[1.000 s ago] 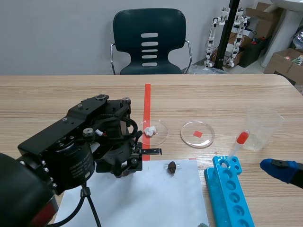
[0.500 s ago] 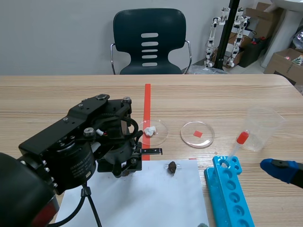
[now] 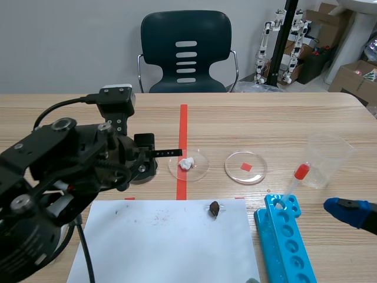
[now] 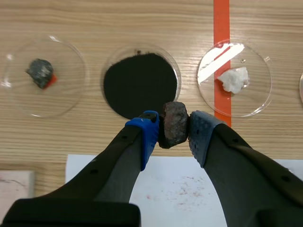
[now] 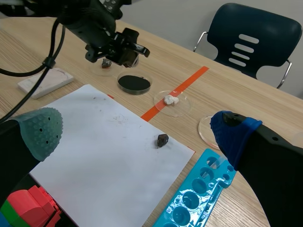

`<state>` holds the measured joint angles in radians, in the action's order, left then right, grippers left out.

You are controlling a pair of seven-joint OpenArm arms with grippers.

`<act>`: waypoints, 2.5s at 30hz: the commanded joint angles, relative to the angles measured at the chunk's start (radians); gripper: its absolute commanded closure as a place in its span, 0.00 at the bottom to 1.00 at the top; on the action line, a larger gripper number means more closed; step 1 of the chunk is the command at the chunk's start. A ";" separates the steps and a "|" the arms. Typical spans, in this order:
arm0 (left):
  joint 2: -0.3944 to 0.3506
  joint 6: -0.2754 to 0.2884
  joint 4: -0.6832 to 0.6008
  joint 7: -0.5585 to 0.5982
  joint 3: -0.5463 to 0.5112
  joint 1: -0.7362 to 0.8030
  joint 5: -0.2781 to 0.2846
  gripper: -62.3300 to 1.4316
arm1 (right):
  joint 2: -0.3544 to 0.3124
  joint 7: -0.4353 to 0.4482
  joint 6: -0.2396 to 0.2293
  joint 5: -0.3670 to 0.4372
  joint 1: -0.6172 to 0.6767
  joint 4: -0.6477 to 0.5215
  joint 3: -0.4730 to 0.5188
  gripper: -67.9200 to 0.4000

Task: Pick up the middle mineral with the left hand

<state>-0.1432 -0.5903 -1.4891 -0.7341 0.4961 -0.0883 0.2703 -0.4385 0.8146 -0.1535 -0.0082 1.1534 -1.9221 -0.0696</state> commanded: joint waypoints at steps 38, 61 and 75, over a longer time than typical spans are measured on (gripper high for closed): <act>-0.290 0.661 -0.476 0.974 -0.363 0.894 -0.317 0.77 | -0.005 0.018 0.000 0.011 -0.004 -0.011 0.003 0.00; -0.290 0.661 -0.476 0.970 -0.363 0.894 -0.317 0.77 | -0.005 0.018 0.000 0.011 -0.004 -0.011 0.003 0.00; -0.290 0.661 -0.476 0.969 -0.363 0.894 -0.317 0.77 | -0.005 0.018 0.000 0.011 -0.004 -0.011 0.003 0.00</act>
<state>-0.4397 0.0757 -1.9457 0.2173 0.1284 0.8055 -0.0559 -0.4385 0.8146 -0.1535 -0.0082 1.1534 -1.9221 -0.0696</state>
